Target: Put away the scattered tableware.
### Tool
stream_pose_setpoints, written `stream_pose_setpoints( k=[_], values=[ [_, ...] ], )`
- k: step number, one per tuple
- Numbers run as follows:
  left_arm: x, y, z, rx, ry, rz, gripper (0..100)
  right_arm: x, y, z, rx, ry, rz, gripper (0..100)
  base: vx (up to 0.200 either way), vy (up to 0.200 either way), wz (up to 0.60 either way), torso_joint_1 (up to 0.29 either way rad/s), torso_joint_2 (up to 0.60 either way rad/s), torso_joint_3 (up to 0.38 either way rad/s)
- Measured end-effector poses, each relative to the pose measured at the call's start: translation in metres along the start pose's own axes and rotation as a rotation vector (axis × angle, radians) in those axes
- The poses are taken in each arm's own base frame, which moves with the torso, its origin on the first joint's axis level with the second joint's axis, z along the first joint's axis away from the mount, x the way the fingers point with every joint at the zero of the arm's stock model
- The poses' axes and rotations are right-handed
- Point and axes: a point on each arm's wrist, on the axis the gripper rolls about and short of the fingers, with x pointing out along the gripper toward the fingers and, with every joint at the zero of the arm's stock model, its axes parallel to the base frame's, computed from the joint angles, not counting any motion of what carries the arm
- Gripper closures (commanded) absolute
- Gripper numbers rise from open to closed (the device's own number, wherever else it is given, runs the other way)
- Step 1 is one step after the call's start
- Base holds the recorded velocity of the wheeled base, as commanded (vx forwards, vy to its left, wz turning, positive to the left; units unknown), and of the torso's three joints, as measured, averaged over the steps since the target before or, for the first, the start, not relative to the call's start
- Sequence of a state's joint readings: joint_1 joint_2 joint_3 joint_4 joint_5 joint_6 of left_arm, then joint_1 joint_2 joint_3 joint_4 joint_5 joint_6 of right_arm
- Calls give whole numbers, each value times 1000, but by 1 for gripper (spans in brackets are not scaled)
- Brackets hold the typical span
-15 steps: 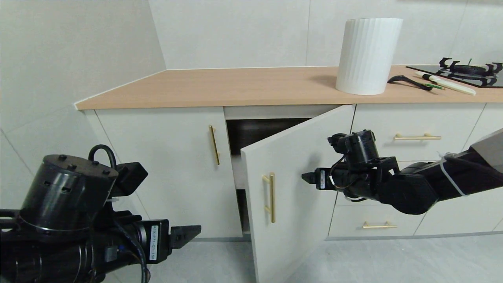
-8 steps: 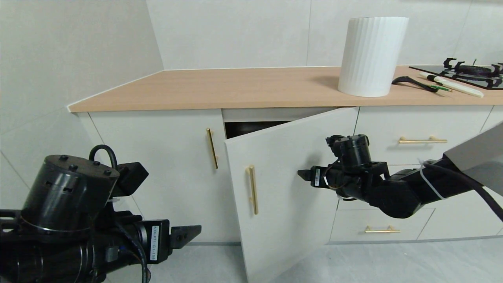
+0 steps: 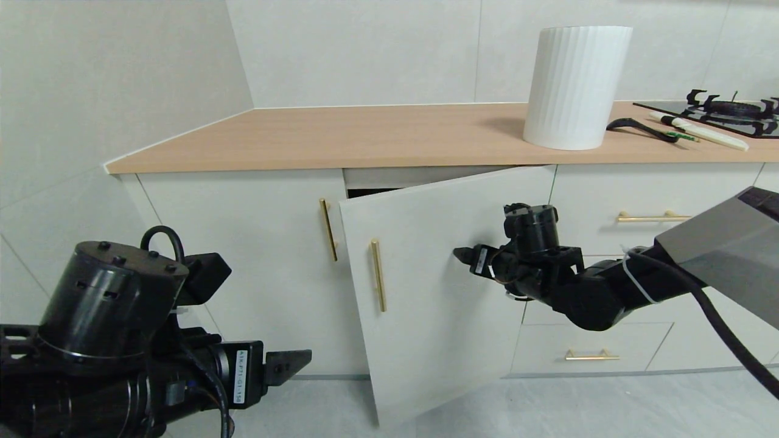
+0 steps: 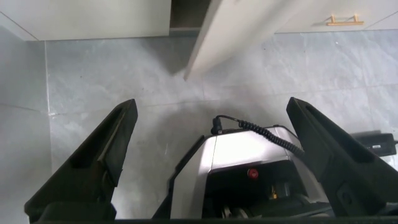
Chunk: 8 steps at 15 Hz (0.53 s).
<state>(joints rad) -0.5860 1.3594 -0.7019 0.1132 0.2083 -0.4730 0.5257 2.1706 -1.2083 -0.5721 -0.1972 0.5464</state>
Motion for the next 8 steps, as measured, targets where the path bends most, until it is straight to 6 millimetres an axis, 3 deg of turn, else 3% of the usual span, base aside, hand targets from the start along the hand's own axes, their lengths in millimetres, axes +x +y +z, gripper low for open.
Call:
stream_pose_setpoints(
  k=[8],
  values=[
    [0, 0, -1, 1, 3, 1, 0, 33, 3, 10, 112, -128, -87, 0, 0, 0, 0, 0, 0, 0]
  ],
)
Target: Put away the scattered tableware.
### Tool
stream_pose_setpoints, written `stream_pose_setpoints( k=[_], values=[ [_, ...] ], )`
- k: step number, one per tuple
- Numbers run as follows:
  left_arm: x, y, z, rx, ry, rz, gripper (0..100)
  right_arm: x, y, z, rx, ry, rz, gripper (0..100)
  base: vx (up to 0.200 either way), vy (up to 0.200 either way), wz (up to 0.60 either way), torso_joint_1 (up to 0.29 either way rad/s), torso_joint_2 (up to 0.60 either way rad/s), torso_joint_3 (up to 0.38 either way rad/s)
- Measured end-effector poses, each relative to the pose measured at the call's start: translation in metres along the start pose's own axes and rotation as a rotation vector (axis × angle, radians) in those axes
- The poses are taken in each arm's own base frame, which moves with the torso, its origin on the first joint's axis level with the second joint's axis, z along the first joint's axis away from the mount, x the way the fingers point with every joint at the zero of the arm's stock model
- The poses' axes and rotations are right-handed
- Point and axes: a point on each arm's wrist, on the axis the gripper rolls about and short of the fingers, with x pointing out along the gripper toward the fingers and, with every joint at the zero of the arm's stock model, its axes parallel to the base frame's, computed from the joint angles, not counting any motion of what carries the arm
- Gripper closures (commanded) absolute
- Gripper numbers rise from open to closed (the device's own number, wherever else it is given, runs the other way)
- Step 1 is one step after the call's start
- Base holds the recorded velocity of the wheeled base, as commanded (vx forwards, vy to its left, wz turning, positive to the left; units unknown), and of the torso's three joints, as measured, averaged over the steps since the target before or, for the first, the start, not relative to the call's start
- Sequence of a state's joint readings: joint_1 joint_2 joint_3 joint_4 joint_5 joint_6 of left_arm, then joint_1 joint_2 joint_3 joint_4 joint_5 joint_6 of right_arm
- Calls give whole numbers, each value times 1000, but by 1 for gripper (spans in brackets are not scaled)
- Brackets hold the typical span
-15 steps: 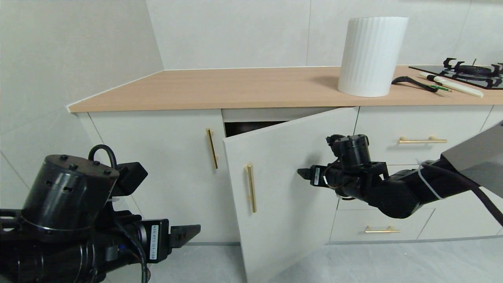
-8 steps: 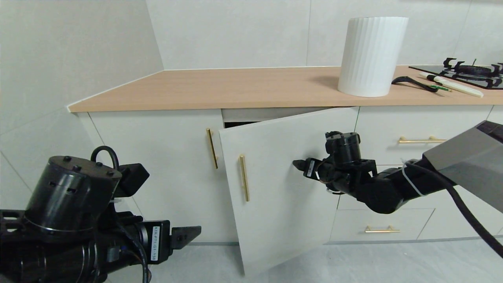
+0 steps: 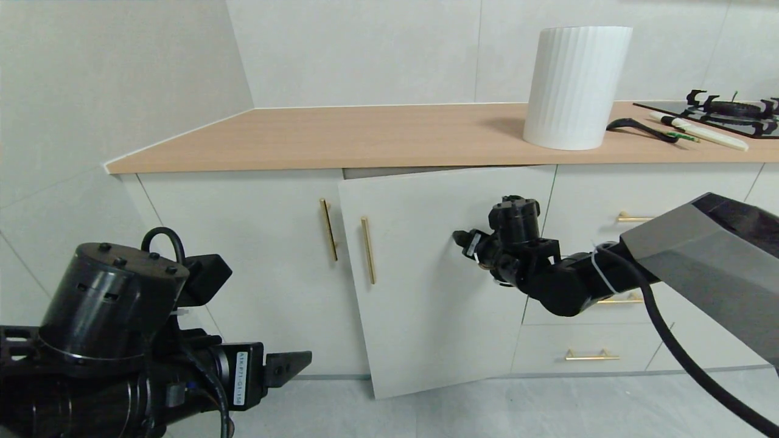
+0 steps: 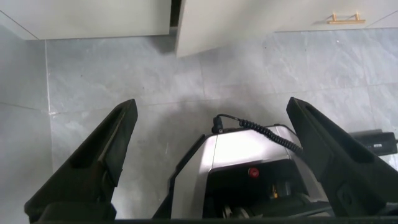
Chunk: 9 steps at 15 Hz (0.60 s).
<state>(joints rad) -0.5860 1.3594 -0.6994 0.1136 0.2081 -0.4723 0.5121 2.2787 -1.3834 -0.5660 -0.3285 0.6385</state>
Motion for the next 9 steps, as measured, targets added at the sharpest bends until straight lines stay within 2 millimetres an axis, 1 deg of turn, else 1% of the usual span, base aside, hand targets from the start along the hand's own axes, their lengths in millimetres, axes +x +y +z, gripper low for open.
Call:
stream_pose_setpoints(
  k=[2, 4, 9],
  values=[
    [0, 0, 0, 0, 0, 0, 0, 12, -2, 3, 12, -58, -51, 0, 0, 0, 0, 0, 0, 0],
    [0, 0, 0, 0, 0, 0, 0, 22, -5, 3, 17, -83, -77, 0, 0, 0, 0, 0, 0, 0],
    [0, 0, 0, 0, 0, 0, 0, 29, -11, 1, 18, -87, -94, 0, 0, 0, 0, 0, 0, 0]
  ],
)
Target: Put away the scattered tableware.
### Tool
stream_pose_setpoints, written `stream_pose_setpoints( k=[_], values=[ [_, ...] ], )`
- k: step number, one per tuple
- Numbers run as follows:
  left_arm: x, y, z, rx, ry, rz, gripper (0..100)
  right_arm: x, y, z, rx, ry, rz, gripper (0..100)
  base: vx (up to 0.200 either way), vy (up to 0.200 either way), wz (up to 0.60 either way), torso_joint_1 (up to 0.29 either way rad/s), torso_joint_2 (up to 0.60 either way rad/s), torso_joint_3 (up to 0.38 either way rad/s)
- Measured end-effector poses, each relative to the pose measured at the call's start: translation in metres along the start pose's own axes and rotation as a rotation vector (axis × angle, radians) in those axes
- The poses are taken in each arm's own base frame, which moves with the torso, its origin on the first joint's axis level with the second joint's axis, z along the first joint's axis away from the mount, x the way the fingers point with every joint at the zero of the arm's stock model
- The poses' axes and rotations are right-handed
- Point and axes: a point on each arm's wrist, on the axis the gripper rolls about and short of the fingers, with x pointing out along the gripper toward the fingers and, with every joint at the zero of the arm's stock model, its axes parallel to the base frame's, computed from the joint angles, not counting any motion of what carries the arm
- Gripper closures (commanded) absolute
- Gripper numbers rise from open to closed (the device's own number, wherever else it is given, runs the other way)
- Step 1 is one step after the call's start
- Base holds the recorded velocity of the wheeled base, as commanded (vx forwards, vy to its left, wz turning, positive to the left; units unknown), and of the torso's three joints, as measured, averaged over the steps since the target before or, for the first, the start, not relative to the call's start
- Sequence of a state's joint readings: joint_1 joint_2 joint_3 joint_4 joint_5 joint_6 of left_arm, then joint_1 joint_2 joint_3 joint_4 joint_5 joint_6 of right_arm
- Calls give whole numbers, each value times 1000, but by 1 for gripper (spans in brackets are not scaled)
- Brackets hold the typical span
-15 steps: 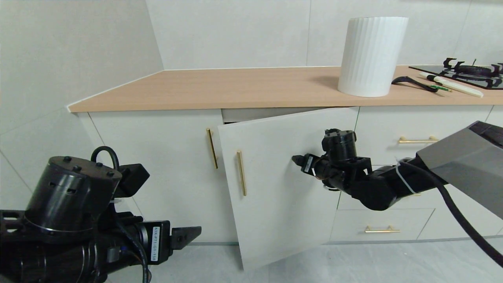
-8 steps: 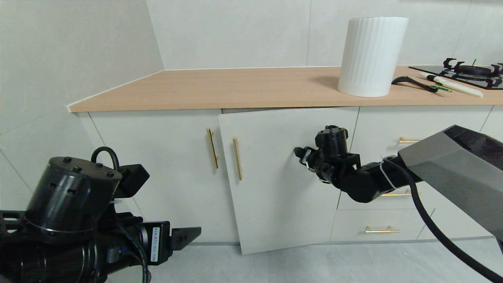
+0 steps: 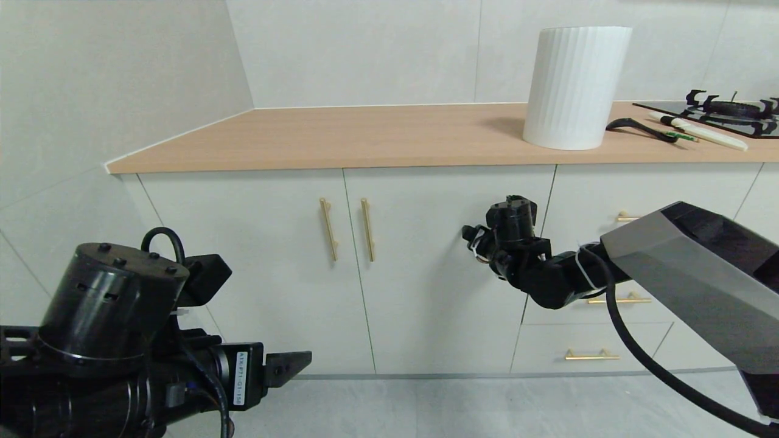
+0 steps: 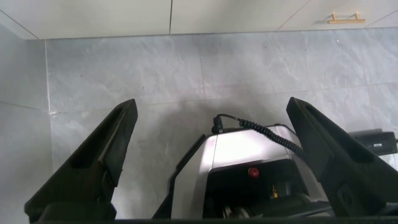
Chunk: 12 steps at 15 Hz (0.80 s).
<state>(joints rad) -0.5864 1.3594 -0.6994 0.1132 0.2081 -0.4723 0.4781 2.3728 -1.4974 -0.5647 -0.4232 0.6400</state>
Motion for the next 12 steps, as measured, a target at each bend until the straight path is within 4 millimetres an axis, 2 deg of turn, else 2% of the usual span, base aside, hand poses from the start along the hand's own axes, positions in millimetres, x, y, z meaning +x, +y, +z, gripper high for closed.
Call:
stream_pose_setpoints(
  k=[3, 5, 8, 10, 12],
  values=[
    [0, 0, 0, 0, 0, 0, 0, -1, -2, 0, -2, 7, -3, 0, 0, 0, 0, 0, 0, 0],
    [0, 0, 0, 0, 0, 1, 0, -12, -3, -2, -13, 56, 29, 0, 0, 0, 0, 0, 0, 0],
    [0, 0, 0, 0, 0, 0, 0, -52, -6, -2, -37, 238, 183, 0, 0, 0, 0, 0, 0, 0],
    [0, 0, 0, 0, 0, 1, 0, -83, -9, 8, -36, 359, 331, 0, 0, 0, 0, 0, 0, 0],
    [0, 0, 0, 0, -1, 1, 0, -107, -10, 21, -45, 374, 387, 0, 0, 0, 0, 0, 0, 0]
  ],
)
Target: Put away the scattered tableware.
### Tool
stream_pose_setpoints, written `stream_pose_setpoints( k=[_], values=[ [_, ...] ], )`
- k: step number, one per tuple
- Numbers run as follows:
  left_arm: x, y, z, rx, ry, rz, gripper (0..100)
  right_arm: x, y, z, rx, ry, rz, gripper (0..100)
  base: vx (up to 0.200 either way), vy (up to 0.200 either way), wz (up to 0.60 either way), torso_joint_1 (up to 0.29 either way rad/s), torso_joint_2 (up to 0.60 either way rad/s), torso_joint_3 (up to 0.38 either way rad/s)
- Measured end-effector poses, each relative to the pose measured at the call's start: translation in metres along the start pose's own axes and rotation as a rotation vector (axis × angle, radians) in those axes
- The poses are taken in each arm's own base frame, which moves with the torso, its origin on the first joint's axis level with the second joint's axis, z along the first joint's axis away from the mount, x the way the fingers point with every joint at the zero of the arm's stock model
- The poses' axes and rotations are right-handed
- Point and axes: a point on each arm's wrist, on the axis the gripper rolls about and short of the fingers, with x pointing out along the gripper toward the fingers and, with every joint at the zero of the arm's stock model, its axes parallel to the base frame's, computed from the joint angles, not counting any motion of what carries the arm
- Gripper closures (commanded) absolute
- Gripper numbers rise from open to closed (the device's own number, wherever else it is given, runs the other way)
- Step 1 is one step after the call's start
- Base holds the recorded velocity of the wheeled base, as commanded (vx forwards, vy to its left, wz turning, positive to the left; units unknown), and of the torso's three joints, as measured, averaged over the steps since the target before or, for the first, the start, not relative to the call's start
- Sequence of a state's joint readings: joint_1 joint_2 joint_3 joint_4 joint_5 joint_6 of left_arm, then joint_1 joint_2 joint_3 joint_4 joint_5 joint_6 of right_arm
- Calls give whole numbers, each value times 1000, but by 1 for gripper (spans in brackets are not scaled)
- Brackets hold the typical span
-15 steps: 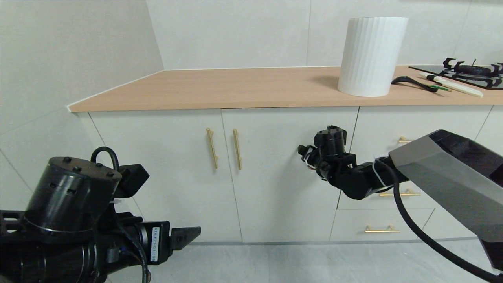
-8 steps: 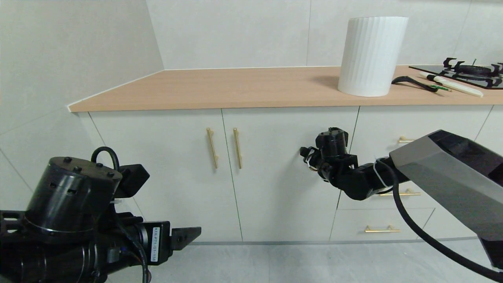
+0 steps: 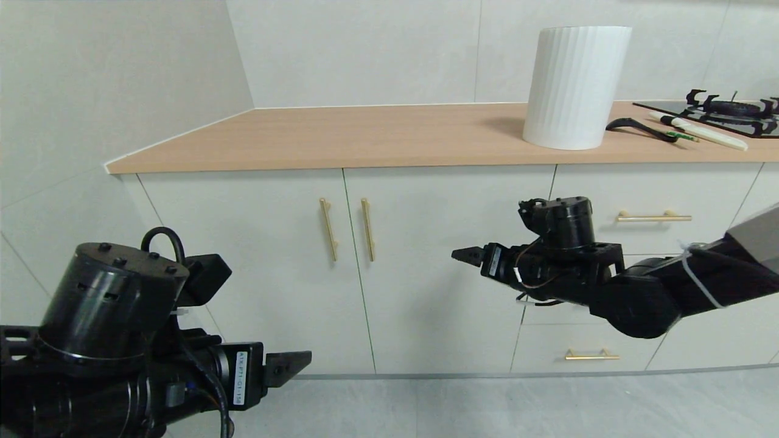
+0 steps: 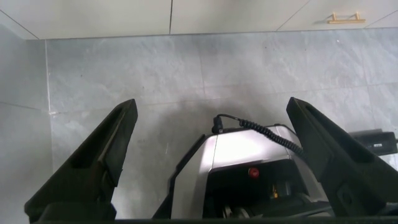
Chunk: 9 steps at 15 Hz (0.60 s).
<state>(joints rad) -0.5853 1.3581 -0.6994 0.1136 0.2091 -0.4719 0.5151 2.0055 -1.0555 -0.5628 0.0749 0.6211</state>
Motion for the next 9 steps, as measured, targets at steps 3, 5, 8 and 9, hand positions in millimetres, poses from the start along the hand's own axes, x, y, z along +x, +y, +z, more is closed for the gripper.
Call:
stream_pose_setpoints(
  k=[3, 5, 8, 9],
  values=[
    [-5, 1, 2, 3, -23, 0, 0, -30, 8, 6, -25, -36, 6, 0, 0, 0, 0, 0, 0, 0],
    [-13, 5, 6, 7, -70, 10, 0, -56, 9, 3, -85, -52, -17, 0, 0, 0, 0, 0, 0, 0],
    [-38, 15, 13, 28, -199, 25, 0, -108, 7, 0, -207, -139, -113, 0, 0, 0, 0, 0, 0, 0],
    [-46, 19, 14, 27, -246, 33, 0, -127, 7, 0, -228, -168, -129, 0, 0, 0, 0, 0, 0, 0]
  ],
)
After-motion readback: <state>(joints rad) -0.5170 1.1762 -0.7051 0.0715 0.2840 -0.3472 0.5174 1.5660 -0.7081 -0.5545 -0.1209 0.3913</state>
